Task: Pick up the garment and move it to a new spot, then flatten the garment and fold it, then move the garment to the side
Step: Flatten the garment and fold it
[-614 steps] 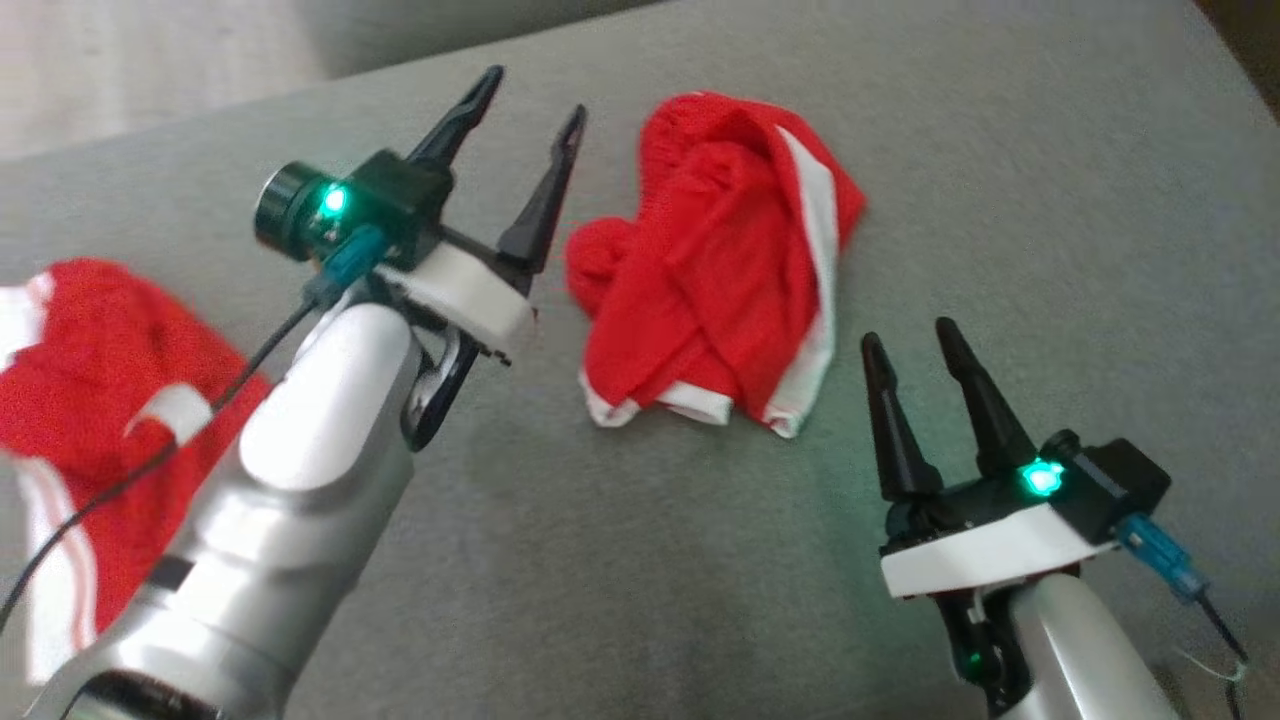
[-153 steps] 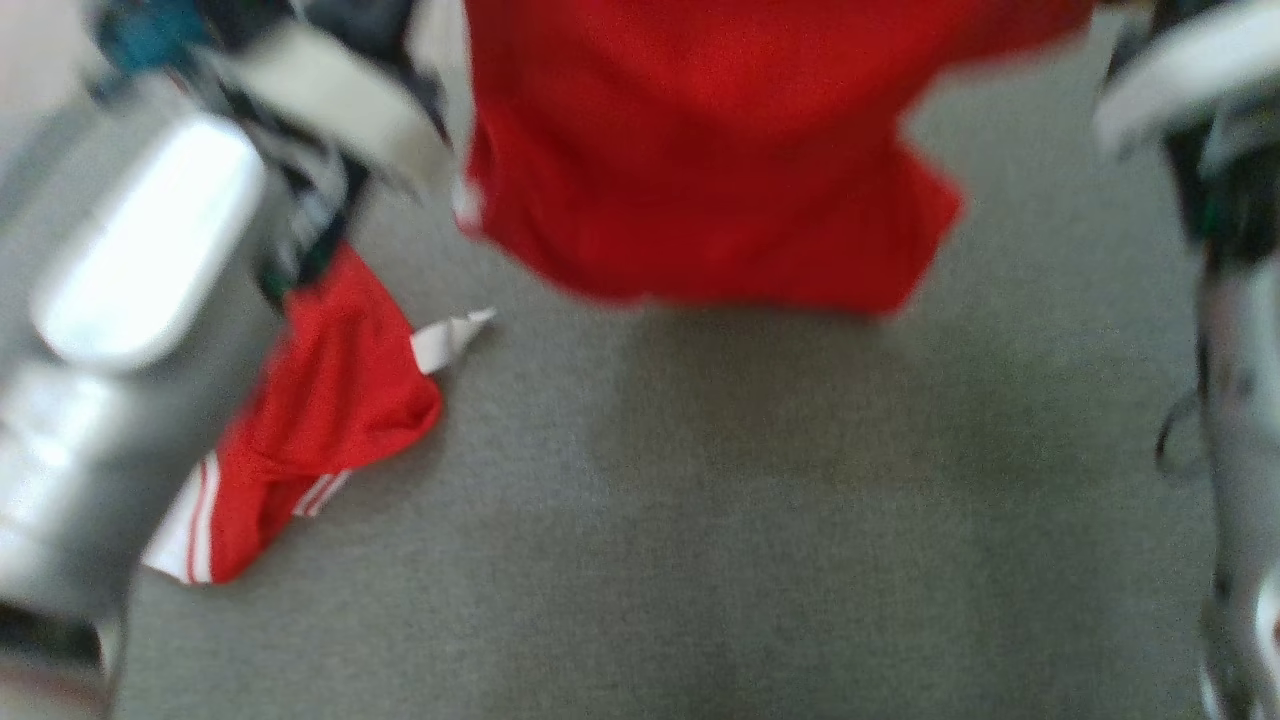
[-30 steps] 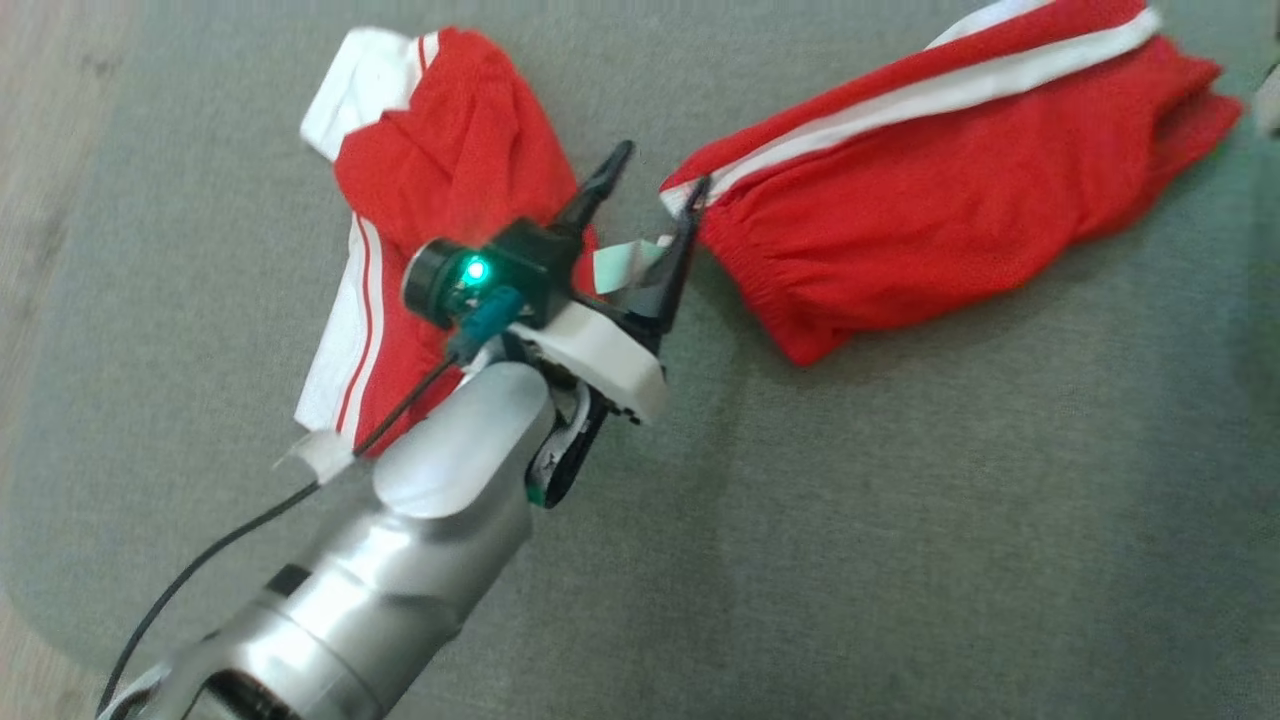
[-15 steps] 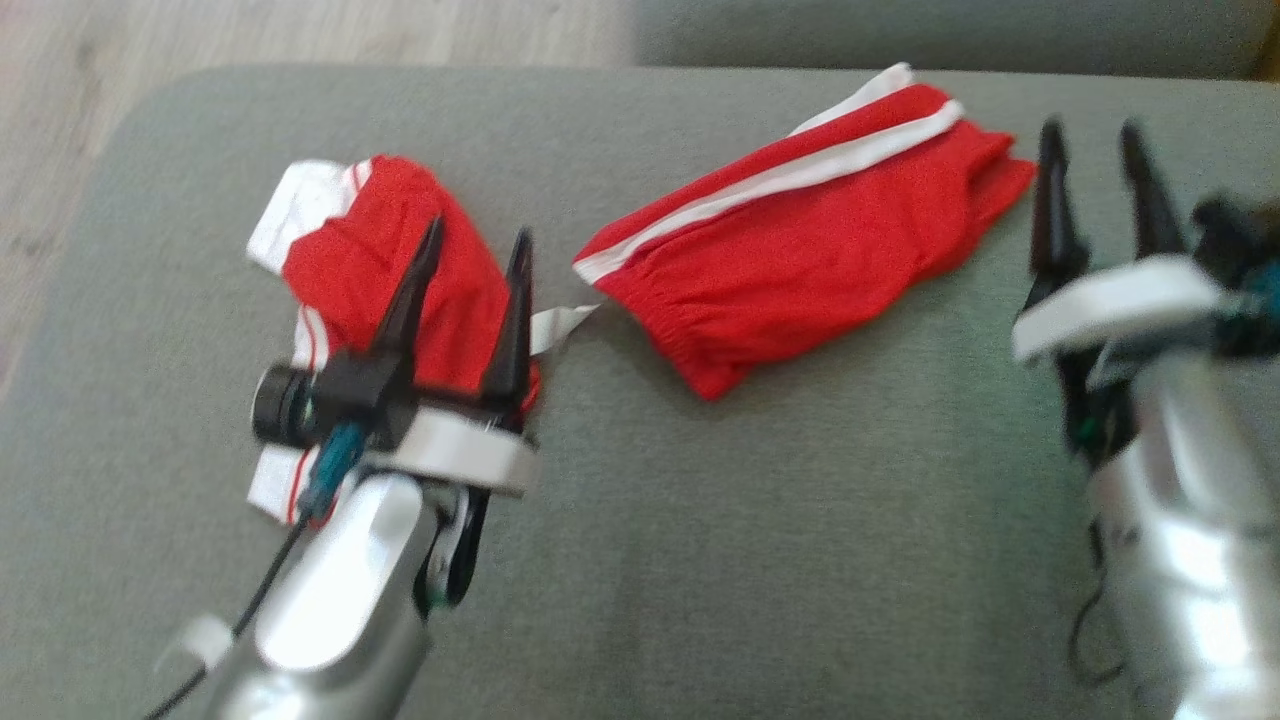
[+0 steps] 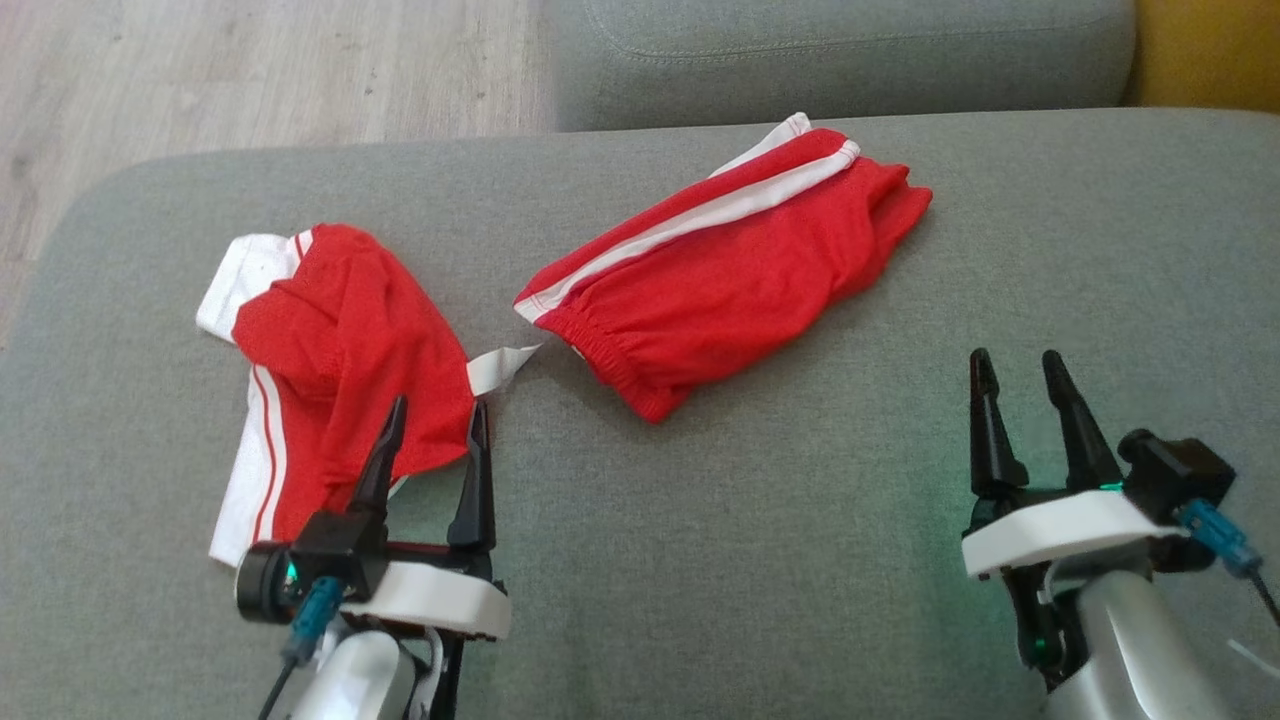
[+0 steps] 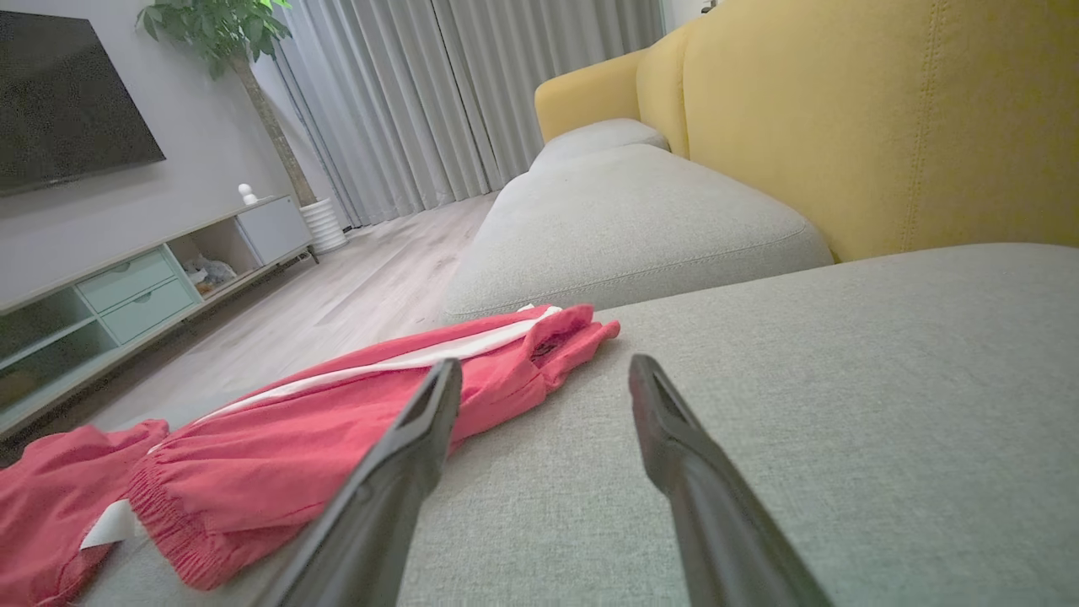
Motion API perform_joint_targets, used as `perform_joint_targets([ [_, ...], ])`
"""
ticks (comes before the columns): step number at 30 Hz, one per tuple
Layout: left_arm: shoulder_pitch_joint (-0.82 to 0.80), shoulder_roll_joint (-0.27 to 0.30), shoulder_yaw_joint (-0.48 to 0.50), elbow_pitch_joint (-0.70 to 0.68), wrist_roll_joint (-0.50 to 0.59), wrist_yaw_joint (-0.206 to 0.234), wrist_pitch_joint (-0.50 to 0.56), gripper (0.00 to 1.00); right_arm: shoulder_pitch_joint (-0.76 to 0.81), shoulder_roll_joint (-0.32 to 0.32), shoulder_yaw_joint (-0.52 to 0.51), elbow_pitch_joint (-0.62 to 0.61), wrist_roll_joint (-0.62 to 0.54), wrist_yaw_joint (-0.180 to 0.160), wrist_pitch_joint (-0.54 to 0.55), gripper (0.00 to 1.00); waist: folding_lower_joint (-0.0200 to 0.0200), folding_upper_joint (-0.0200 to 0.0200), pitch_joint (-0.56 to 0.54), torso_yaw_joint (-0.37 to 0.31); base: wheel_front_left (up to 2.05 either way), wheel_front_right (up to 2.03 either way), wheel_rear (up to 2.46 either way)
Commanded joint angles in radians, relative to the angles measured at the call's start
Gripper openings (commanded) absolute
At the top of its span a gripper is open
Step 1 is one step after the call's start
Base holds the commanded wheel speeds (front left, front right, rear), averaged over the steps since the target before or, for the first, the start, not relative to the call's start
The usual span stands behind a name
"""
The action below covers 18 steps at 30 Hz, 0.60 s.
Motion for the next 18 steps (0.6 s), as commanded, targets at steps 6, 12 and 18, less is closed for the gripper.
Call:
perform_joint_targets([
  [6, -0.041, -0.025, 0.078, -0.041, 0.054, -0.044, -0.008, 1.00, -0.028, 0.008, 0.012, -0.058, 0.008, -0.002, -0.010, 1.00, 0.0001, -0.0001, 0.035, 0.020, 0.00, 0.00, 0.00],
  [12, -0.084, -0.052, 0.078, -0.051, 0.089, -0.080, -0.008, 1.00, -0.132, 0.008, -0.042, -0.062, -0.042, -0.002, 0.056, 1.00, 0.0001, -0.0001, 0.125, 0.071, 0.00, 0.00, 0.00],
  [18, -0.142, -0.070, 0.072, -0.057, 0.108, -0.105, -0.008, 1.00, -0.313, -0.010, -0.157, -0.001, -0.134, -0.002, 0.198, 1.00, 0.0001, -0.0001, 0.221, 0.140, 0.00, 0.00, 0.00],
])
